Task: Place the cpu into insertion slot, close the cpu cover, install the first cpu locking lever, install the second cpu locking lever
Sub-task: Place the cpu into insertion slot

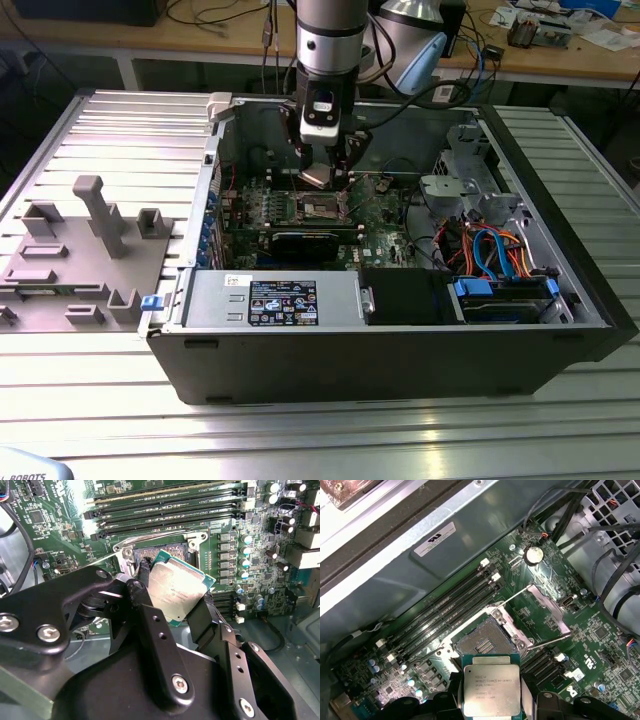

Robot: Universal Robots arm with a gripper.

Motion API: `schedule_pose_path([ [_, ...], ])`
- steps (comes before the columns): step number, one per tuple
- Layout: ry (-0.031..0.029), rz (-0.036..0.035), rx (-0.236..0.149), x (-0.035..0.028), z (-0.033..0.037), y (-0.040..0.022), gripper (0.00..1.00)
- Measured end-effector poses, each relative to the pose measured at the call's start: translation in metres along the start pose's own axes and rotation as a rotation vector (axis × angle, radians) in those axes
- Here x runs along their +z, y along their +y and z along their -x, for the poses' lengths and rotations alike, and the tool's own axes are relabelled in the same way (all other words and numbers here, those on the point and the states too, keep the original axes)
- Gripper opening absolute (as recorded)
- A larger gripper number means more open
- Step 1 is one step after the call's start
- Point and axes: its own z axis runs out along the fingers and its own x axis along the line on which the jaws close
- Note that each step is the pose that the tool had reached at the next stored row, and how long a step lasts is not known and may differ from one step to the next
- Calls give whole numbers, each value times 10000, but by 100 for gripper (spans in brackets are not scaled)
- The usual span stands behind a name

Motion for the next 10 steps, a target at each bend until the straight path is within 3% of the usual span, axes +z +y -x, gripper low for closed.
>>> schedule_pose_path([
  [10,-4,-4,114,7,0,0,55],
])
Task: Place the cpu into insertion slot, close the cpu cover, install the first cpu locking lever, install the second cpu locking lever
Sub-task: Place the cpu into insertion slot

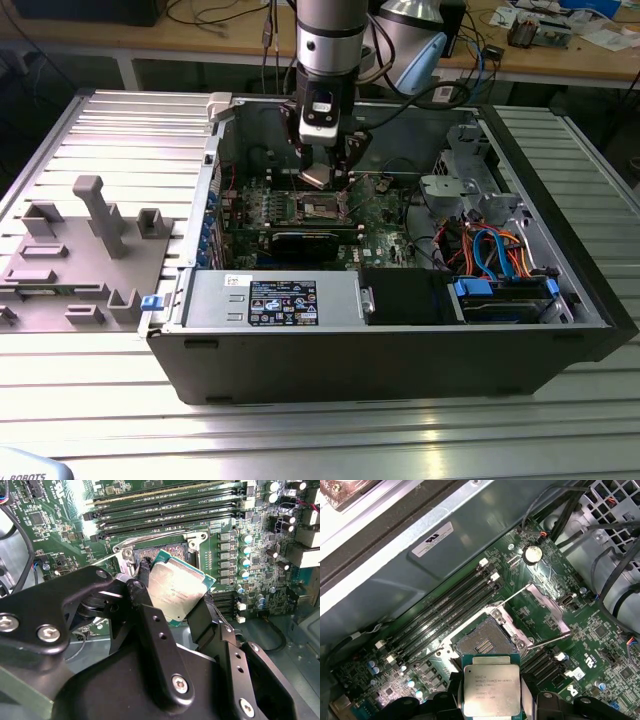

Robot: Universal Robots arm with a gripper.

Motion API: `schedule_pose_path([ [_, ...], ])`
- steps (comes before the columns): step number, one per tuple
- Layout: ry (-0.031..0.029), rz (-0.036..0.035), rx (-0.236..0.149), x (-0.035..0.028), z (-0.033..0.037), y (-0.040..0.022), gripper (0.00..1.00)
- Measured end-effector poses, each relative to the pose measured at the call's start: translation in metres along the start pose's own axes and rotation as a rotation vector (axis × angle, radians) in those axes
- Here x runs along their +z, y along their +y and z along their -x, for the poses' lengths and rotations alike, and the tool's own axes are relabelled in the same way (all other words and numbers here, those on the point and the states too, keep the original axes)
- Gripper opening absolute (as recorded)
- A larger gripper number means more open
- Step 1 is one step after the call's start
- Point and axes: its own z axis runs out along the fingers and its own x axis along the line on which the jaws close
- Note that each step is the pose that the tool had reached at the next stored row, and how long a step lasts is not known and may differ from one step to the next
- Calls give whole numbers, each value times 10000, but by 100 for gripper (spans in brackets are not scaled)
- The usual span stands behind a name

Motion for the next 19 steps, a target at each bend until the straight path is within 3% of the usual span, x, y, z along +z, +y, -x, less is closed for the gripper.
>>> schedule_pose_path([
  [19,-7,-6,181,11,0,0,55],
])
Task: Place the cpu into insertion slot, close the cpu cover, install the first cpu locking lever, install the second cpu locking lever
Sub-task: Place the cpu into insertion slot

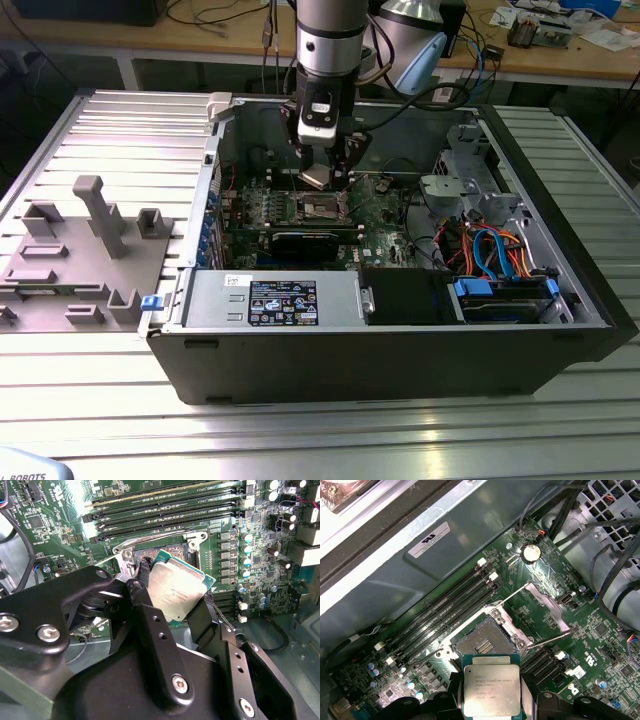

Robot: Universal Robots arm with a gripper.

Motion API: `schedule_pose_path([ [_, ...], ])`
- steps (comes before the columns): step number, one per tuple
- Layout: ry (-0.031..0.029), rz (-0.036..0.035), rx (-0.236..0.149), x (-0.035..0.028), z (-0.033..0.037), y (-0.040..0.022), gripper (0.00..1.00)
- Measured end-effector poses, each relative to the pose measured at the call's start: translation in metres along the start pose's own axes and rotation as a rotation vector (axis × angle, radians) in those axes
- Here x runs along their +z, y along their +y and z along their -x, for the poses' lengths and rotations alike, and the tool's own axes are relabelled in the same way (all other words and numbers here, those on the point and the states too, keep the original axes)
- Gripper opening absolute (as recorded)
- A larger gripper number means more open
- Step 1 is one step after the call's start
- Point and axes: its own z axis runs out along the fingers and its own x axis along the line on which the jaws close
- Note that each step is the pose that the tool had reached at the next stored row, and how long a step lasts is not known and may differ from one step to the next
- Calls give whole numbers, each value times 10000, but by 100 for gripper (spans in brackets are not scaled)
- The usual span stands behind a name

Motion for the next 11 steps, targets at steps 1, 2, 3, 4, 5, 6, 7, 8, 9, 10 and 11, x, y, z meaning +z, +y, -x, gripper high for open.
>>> schedule_pose_path([
  [1,0,0,8,1,0,0,55],
  [2,0,0,15,1,0,0,55],
  [3,0,-1,30,2,0,0,55],
  [4,0,-1,38,2,0,0,55],
  [5,-2,-1,47,3,0,0,55],
  [6,-2,-2,58,3,0,0,55],
  [7,-2,-2,66,4,0,0,55],
  [8,-3,-2,80,5,0,0,55],
  [9,-3,-3,95,6,0,0,55],
  [10,-4,-3,102,6,0,0,55],
  [11,-4,-3,113,7,0,0,55],
])
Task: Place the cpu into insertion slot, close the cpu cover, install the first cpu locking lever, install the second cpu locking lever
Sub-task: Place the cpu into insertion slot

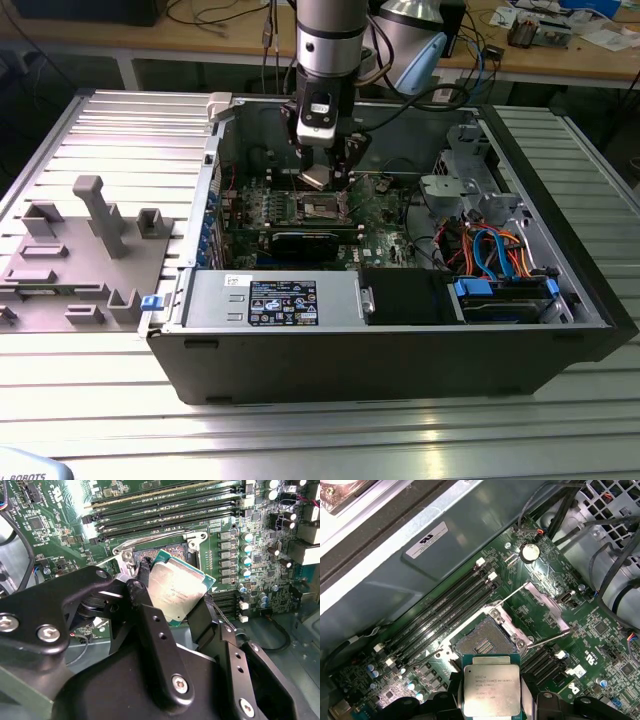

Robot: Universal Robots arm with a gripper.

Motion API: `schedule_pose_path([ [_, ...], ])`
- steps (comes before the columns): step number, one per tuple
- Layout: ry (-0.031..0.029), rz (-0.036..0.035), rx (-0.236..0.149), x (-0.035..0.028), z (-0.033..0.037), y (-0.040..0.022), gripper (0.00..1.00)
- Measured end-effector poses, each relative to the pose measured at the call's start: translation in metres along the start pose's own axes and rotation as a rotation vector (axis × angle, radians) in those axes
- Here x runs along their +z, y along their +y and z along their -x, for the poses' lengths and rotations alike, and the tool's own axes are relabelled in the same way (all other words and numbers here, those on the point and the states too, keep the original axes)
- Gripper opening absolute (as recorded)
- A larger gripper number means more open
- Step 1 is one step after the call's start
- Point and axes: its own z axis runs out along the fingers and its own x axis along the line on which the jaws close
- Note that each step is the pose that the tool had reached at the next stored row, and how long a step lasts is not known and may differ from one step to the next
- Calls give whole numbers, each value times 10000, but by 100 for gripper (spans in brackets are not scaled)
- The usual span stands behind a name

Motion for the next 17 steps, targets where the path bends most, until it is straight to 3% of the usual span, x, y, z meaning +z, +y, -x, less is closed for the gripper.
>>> schedule_pose_path([
  [17,-5,-3,191,12,0,0,55],
])
